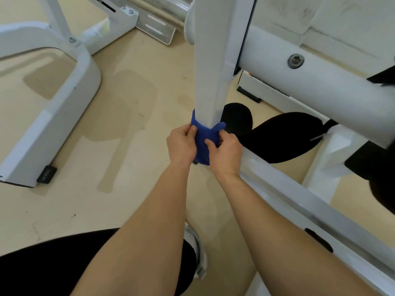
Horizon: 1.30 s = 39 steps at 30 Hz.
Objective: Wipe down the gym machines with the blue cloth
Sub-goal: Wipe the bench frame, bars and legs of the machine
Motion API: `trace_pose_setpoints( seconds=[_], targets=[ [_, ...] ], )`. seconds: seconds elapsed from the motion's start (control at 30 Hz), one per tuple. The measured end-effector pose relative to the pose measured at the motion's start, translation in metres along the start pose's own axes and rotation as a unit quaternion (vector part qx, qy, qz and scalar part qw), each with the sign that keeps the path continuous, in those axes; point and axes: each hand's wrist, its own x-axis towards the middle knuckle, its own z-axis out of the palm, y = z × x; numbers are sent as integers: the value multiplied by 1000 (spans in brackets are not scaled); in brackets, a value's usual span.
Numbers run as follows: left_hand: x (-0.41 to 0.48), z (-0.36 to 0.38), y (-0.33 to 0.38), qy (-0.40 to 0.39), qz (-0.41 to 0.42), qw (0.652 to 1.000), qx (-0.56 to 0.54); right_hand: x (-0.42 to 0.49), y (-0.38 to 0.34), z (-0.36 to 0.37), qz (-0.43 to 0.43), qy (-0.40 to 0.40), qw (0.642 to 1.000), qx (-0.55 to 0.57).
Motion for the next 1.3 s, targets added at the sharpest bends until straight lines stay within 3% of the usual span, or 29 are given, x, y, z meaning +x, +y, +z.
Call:
trace_pose_setpoints(
  seconds=[0.13, 0.33, 0.47, 0.6, 0.7, 0.87, 0.97, 1.07, 1.17, 1.3],
  targets=[
    [-37, 8, 13, 28, -20, 998, 50, -24, 3, -39, -45, -14, 998, -28],
    [-117, 68, 20, -97, 47, 992, 63, -41, 40, -97, -18, 30, 995, -94],
    [-124, 82, -8, -152, 179, 940, 249, -36, 63, -117, -24, 55, 988, -139],
    [-134, 91, -22, -141, 184, 915, 331, -30, 69, -111, -13, 75, 985, -154],
    [-134, 96, -15, -138, 157, 935, 286, -28, 81, -100, -31, 53, 977, -207],
    [-133, 95, 0, -68, 30, 994, 80, -42, 107, -93, -136, 4, 928, -348],
    [-133, 99, 7, 7, -39, 999, -25, -33, 104, -98, -131, 5, 938, -321],
    [-131, 105, 4, 20, -104, 990, -94, -21, 92, -107, -83, 55, 968, -230],
    [-125, 108, 3, 29, -125, 987, -97, -15, 84, -109, -58, 103, 974, -191],
    [-130, 112, 7, 34, -97, 993, -49, -1, 84, -102, -90, 75, 954, -275]
  ],
)
